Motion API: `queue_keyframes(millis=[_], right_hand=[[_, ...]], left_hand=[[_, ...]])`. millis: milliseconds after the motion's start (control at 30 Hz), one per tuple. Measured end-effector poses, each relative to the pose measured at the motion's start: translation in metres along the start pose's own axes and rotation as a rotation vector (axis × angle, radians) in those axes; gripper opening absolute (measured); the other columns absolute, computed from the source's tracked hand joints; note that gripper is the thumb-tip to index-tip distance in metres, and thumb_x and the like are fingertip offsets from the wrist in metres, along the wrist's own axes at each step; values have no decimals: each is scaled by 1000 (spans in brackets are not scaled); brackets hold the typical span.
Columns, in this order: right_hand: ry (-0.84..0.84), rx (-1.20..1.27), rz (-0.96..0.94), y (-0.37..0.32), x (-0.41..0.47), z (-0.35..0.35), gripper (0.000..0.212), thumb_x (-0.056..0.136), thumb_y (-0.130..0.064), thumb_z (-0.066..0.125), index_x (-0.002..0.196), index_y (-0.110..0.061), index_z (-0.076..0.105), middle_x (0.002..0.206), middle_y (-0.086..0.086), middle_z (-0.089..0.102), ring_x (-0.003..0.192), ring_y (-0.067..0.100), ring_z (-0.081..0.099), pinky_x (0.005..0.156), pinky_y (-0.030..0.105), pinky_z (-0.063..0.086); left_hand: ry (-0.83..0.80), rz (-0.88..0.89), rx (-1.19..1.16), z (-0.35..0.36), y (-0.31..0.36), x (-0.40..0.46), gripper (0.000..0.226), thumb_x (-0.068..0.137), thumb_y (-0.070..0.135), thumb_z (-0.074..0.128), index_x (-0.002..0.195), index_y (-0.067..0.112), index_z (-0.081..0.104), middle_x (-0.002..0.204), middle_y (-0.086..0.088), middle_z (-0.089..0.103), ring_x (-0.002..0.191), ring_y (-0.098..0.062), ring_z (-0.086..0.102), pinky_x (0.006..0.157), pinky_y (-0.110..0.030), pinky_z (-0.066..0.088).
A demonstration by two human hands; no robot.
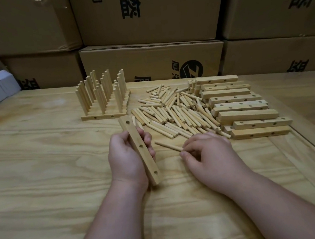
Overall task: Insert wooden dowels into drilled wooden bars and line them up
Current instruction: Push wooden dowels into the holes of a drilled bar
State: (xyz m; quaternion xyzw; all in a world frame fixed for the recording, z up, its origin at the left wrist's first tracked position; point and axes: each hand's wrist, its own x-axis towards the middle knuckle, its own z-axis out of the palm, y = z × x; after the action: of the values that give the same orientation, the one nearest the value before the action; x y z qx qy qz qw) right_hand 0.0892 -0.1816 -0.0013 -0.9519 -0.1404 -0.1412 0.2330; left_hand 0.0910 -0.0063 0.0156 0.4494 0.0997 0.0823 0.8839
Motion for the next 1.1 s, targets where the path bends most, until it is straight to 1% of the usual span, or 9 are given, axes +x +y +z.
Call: queue_keyframes(millis=[100, 200, 367, 533, 600, 700, 800, 933, 1100], right_hand=[[33, -11, 48, 0, 1, -1, 10, 89, -45, 65, 95, -38, 68, 90, -23, 57, 100, 4, 49, 99, 36, 37], [7, -49, 111, 2, 2, 0, 27, 89, -51, 62, 113, -39, 65, 89, -22, 49, 104, 7, 47, 99, 36, 37], [25, -48, 164, 1, 1, 0, 10, 90, -45, 62, 94, -39, 68, 93, -19, 49, 105, 7, 47, 96, 35, 33], [248, 202, 188, 0, 2, -6, 7, 94, -31, 60, 89, -36, 58, 85, -21, 57, 82, 7, 56, 86, 46, 50], [315, 282, 167, -2, 0, -7, 10, 96, -32, 59, 90, -38, 56, 81, -21, 60, 75, 3, 56, 81, 47, 52], [341, 342, 110, -7, -3, -8, 11, 96, -32, 59, 92, -41, 55, 84, -24, 60, 82, 5, 59, 78, 47, 53], [333, 349, 75, -6, -3, -6, 8, 96, -31, 60, 93, -38, 59, 84, -23, 60, 82, 6, 58, 77, 47, 52], [321, 358, 59, -4, -2, -5, 5, 95, -31, 60, 97, -35, 62, 87, -22, 60, 88, 4, 58, 74, 38, 52], [318, 341, 15, -4, -3, -6, 8, 94, -27, 63, 97, -34, 62, 87, -23, 58, 91, -1, 55, 70, 20, 42]], left_hand=[[-20, -2, 66, 1, -1, -1, 38, 98, 25, 28, 75, 13, 55, 63, -4, 50, 49, -18, 39, 46, -26, 34], [-31, 36, 192, 1, -5, 0, 40, 95, 29, 32, 73, 14, 63, 62, 1, 54, 54, -17, 41, 49, -29, 34], [-73, 57, 368, -2, -10, 5, 40, 81, 41, 40, 84, 24, 76, 67, 2, 54, 59, -17, 44, 55, -32, 36], [-26, 85, 499, 1, -9, 5, 41, 77, 49, 47, 104, 32, 73, 100, 1, 70, 100, -27, 62, 101, -52, 48], [14, 96, 513, 1, -10, 6, 38, 75, 51, 51, 102, 34, 72, 106, 11, 74, 110, -16, 65, 99, -41, 51], [11, 127, 520, 2, -11, 6, 14, 86, 44, 57, 91, 37, 69, 89, 30, 72, 89, 13, 63, 75, -13, 46], [1, 150, 518, 3, -10, 4, 16, 98, 29, 58, 87, 34, 67, 80, 35, 70, 80, 20, 61, 64, -1, 42], [34, 101, 498, 5, -11, 2, 13, 96, 32, 60, 87, 35, 69, 104, 11, 74, 103, -7, 66, 88, -26, 49], [41, 99, 478, 5, -11, 0, 11, 86, 41, 62, 83, 43, 72, 106, 9, 75, 106, -12, 66, 94, -34, 50]])
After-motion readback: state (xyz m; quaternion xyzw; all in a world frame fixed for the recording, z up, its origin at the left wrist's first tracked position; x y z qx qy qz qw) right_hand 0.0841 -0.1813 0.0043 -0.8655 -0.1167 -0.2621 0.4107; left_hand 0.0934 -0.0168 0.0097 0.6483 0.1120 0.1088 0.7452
